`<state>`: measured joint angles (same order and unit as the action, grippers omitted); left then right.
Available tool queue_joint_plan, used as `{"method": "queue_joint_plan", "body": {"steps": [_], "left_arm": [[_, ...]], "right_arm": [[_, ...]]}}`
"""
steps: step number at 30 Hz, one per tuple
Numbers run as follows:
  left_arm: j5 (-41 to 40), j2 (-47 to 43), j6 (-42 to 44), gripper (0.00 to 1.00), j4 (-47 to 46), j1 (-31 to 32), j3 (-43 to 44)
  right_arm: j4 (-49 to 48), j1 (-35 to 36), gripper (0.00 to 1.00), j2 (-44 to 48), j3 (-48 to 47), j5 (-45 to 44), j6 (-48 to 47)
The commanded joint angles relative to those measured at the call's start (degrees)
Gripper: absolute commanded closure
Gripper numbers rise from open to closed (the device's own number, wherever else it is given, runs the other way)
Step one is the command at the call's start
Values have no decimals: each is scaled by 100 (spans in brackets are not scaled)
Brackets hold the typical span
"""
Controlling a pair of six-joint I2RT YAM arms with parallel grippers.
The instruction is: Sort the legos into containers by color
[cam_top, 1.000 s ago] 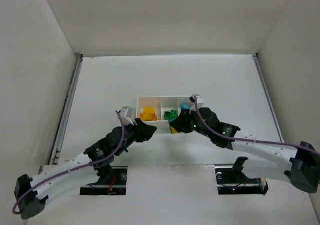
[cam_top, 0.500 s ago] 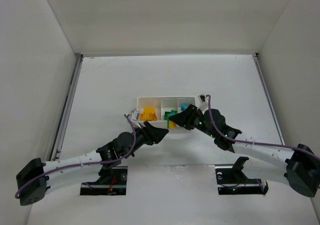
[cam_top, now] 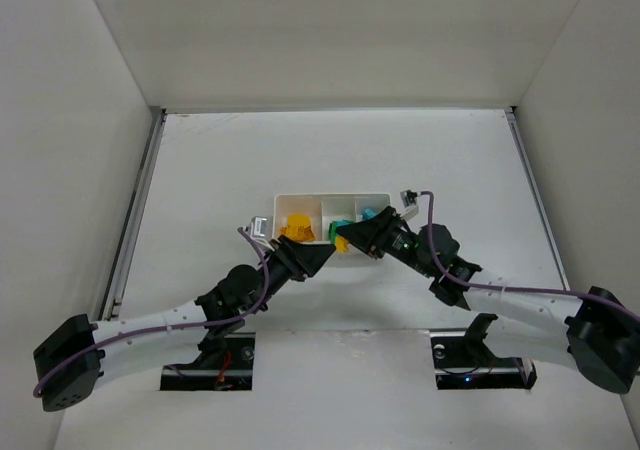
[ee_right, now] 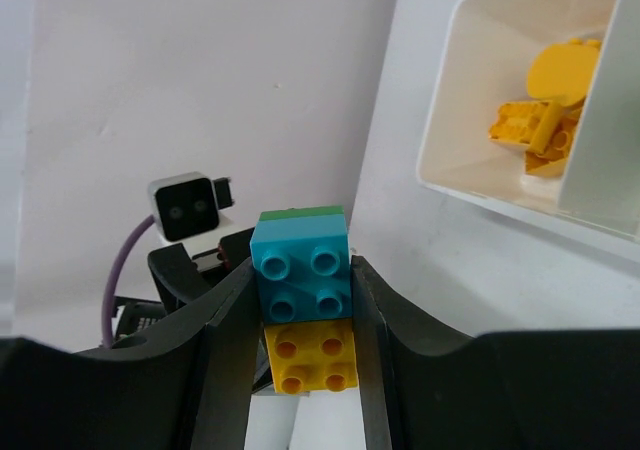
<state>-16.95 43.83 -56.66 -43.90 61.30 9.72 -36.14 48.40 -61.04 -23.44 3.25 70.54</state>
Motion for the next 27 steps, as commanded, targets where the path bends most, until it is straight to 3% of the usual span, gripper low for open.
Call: {"method": "queue_joint_plan", "body": {"steps": [1, 16, 27], "left_arm": [[-63, 29, -222, 45, -654, -61, -93], [-361, 37, -538, 47, -796, 88, -259], [-362, 345, -600, 45, -1226, -26, -137]], "right_arm": [[-921, 24, 70, -75, 33, 71, 293], [-1237, 253, 70, -497, 59, -711, 118], [-1738, 279, 70, -629, 94, -413, 504]]}}
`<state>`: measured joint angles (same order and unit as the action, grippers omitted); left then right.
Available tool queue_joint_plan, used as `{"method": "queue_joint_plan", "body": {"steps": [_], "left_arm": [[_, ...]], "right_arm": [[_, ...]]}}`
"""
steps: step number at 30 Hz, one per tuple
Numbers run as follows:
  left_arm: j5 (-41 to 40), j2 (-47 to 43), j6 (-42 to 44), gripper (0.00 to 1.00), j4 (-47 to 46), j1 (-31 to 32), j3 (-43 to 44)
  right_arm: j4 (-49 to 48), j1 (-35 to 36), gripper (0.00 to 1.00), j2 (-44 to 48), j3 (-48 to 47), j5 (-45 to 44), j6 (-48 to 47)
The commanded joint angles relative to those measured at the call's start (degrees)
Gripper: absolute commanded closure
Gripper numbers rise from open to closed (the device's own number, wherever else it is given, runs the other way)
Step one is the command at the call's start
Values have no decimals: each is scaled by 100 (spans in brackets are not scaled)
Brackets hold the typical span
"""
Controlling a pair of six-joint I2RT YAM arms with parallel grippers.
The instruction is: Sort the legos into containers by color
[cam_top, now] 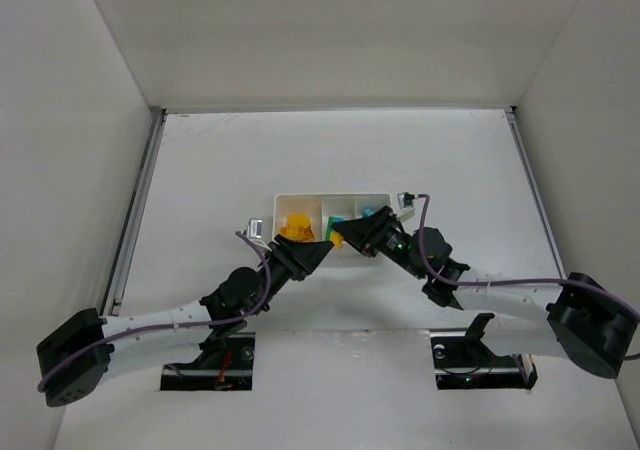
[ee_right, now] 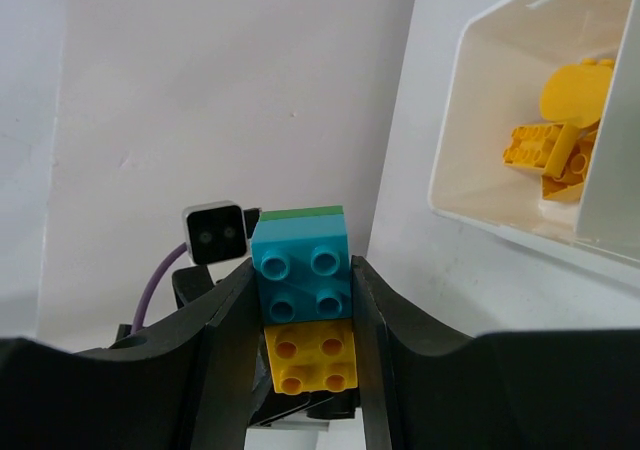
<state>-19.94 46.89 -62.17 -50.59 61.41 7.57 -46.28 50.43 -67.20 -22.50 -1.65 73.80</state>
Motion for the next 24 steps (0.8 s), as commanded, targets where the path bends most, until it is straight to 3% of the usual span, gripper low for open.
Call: {"method": "queue_joint_plan", "body": {"steps": [1, 10, 24], "left_arm": [[-62, 48, -58, 45, -636, -37, 78], [-62, 92, -93, 47, -1049, 7, 86], [69, -400, -102, 75, -760, 86, -19]], "right_arm": [[-768, 76, 70, -39, 9, 95, 231], [-1225, 216, 70, -487, -52, 183, 539], [-1164, 217, 65, -461, 26, -11, 346]]}}
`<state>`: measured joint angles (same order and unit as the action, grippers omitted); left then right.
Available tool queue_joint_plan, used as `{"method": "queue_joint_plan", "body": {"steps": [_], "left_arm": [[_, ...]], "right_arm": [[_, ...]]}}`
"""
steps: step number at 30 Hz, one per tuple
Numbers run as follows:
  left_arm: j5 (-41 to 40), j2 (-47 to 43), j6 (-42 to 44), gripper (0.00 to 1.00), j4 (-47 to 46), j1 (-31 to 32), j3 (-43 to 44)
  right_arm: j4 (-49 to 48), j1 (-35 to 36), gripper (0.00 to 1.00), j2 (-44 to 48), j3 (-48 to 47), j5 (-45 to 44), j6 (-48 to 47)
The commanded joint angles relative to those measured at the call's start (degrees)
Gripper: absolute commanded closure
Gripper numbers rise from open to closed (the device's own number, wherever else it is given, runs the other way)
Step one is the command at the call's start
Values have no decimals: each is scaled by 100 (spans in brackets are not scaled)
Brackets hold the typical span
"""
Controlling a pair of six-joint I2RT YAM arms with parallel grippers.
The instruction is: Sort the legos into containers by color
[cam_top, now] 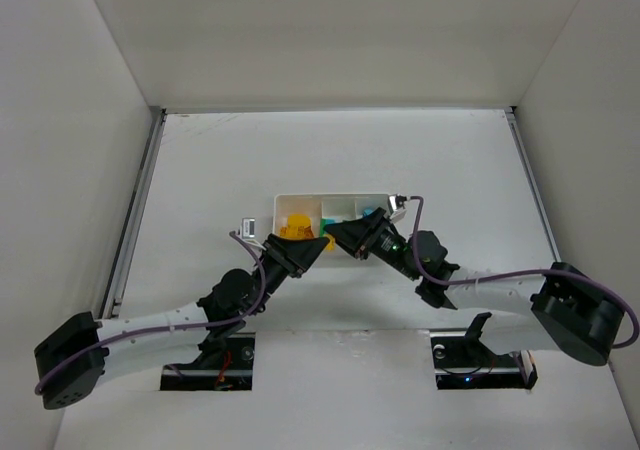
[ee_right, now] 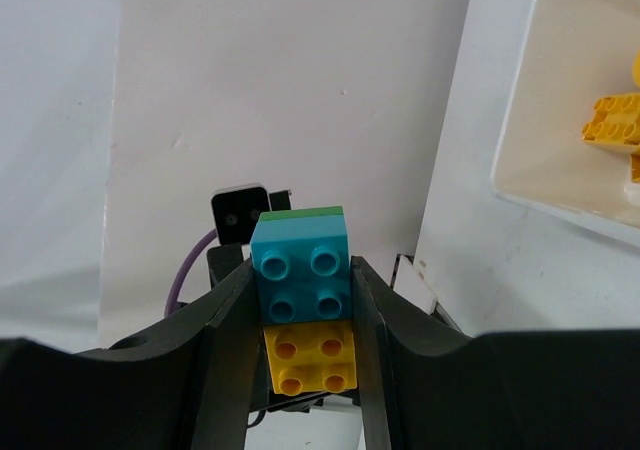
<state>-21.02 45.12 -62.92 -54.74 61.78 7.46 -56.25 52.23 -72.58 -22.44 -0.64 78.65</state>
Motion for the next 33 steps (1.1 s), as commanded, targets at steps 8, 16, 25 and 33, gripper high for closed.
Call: {"method": "queue_joint_plan", "body": {"steps": [8, 16, 25, 33], "left_arm": [[255, -891, 25, 79, 402, -276, -8], [493, -882, -19, 80, 570, -566, 9], [616, -523, 227, 80, 1105, -566, 395], [1020, -48, 17, 79, 1466, -742, 791]], "right_arm": [[561, -243, 64, 726, 178, -15, -570], [1212, -551, 64, 1087, 213, 187, -1061], [4127, -1044, 63, 1624, -532, -724, -3046], [5247, -973, 61, 1071, -1368, -1754, -4235]]}}
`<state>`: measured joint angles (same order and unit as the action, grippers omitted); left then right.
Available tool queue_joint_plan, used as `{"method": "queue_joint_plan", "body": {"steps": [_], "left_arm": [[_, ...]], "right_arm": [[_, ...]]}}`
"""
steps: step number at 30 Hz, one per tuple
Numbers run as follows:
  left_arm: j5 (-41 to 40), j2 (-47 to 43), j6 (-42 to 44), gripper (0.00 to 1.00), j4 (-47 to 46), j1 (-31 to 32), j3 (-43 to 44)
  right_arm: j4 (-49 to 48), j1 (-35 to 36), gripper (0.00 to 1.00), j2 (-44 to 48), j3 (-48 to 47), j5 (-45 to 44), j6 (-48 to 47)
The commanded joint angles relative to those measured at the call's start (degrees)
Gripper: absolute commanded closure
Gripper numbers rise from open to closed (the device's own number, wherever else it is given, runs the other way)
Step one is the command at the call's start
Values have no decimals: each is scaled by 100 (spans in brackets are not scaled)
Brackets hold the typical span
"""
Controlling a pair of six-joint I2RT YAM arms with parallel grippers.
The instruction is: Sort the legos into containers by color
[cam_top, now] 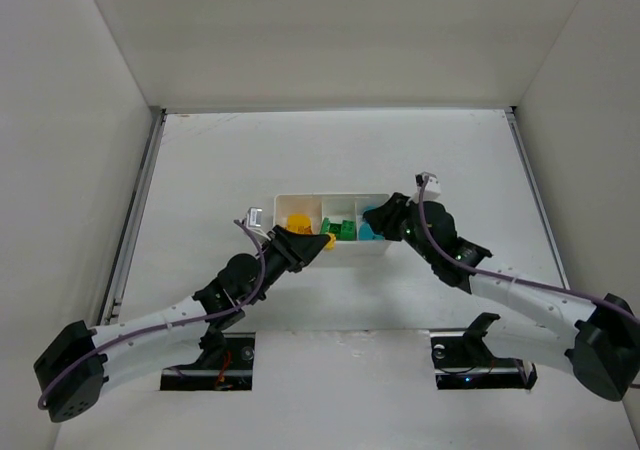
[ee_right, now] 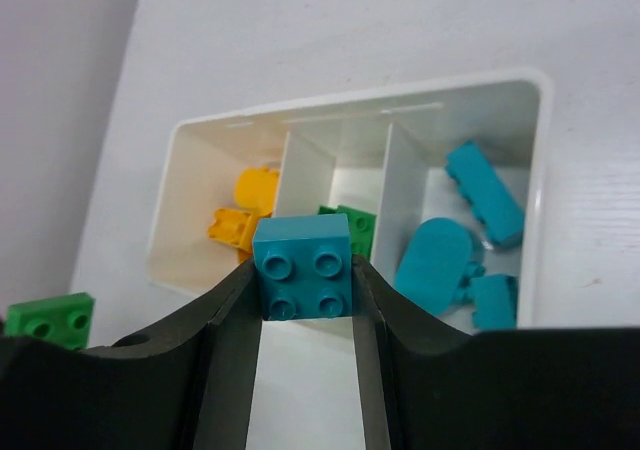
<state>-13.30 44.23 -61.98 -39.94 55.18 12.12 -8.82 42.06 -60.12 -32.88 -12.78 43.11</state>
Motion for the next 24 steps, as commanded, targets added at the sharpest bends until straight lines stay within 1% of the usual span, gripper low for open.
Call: {"method": "queue_joint_plan", "body": {"steps": [1, 5, 8, 10, 11, 13, 15, 16, 18, 20, 22, 24], "left_arm": [[310, 59, -156, 79, 39, -125, 352], [617, 121, -481, 78, 189, -345, 414], [898, 174, -692, 78, 180, -530, 397], [1039, 209, -833, 78, 136, -618, 361], [1110, 235, -886, 78, 136, -662, 344], [1276, 270, -1026, 78, 136, -776, 335], [1531, 279, -1272, 78, 162, -925, 326], [1680, 279, -1395, 78, 171, -1004, 326], [1944, 262, -1650, 78, 250, -1171, 335], [2190, 244, -1852, 78, 399, -1294, 387], [2366, 218, -1949, 78, 653, -1356, 475], [2411, 192, -1941, 78, 899, -1295, 572]], "right_arm": [[513, 52, 58, -237, -359, -594, -699], [487, 43, 38, -413, -438, -674, -813], [469, 52, 29, -387, -491, -682, -848], [460, 78, 28, -203, -482, -691, -840], [434, 122, 29, -54, -447, -674, -831], [250, 288, 36, 323, -290, -543, -935], [-83, 534, 44, 736, -53, -175, -1356], [-198, 709, 44, 938, 36, 97, -1558], [-453, 1218, 38, 1326, 220, 686, -1954], [-612, 1667, 29, 1511, 326, 881, -2245], [-612, 1888, 24, 1512, 309, 865, -2430], [-551, 1950, 21, 1311, 187, 908, -2597]]}}
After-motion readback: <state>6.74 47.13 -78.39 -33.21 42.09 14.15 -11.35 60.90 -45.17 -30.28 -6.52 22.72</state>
